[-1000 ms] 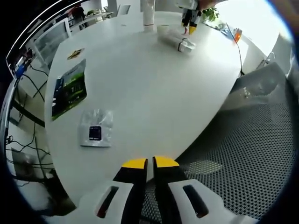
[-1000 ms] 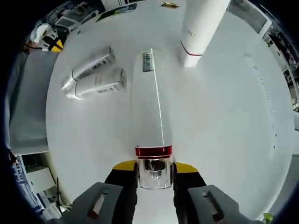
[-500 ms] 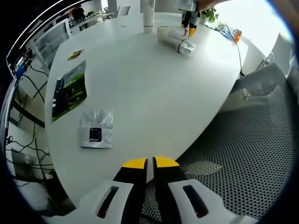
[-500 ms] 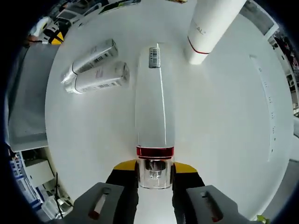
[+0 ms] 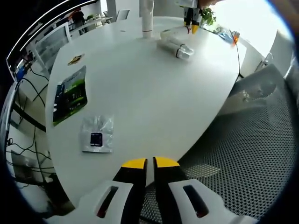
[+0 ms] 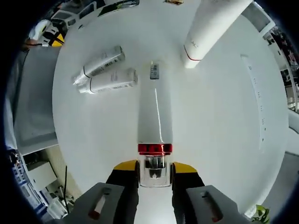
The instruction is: Arrange the skincare products in the storage area until every visible bottle or jar stands upright without overlapping.
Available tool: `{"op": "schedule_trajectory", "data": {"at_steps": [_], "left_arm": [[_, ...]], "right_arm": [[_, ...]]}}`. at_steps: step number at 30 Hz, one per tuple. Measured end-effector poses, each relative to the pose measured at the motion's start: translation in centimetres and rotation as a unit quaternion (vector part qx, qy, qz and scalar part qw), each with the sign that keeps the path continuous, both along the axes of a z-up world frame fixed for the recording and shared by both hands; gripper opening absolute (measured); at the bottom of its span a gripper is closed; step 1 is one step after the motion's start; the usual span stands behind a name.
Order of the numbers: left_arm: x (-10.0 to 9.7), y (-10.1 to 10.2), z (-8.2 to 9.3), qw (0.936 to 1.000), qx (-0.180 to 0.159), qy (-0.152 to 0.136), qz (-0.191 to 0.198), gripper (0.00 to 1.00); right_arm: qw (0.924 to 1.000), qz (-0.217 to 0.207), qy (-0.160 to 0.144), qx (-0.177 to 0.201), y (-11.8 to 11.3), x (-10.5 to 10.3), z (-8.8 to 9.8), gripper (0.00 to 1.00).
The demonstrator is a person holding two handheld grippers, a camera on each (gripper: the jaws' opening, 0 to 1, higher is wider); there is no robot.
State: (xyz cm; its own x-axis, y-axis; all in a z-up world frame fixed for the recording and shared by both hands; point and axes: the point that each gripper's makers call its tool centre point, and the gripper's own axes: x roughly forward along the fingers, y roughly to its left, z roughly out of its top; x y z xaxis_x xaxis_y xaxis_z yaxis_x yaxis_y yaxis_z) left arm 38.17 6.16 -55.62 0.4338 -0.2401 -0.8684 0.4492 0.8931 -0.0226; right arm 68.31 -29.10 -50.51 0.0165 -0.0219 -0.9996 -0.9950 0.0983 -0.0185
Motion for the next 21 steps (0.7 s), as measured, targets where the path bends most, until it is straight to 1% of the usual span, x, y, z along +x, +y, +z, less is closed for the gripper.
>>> {"op": "schedule_trajectory", "data": {"at_steps": [2, 6, 11, 21], "left_arm": [[0.0, 0.0, 0.1, 1.0, 0.0, -0.004, -0.001, 0.02], [0.1, 0.1, 0.3, 0.9999, -0.002, -0.012, 0.001, 0.02], [0.2, 0.2, 0.5, 0.9998, -0.001, -0.018, 0.003, 0.02], [0.5, 0.2, 0.8, 0.9996, -0.002, -0.029, 0.006, 0.02]], "right_arm": [[0.9999, 0.007, -0.008, -0.011, -0.2, 0.0, 0.8, 0.21], [0.9996, 0.006, -0.013, -0.026, -0.4, -0.3, 2.2, 0.21], [0.9986, 0.009, -0.014, -0.05, -0.8, -0.7, 3.2, 0.21], [0.9947, 0.036, -0.018, -0.095, -1.2, -1.0, 5.5, 0.21]]}}
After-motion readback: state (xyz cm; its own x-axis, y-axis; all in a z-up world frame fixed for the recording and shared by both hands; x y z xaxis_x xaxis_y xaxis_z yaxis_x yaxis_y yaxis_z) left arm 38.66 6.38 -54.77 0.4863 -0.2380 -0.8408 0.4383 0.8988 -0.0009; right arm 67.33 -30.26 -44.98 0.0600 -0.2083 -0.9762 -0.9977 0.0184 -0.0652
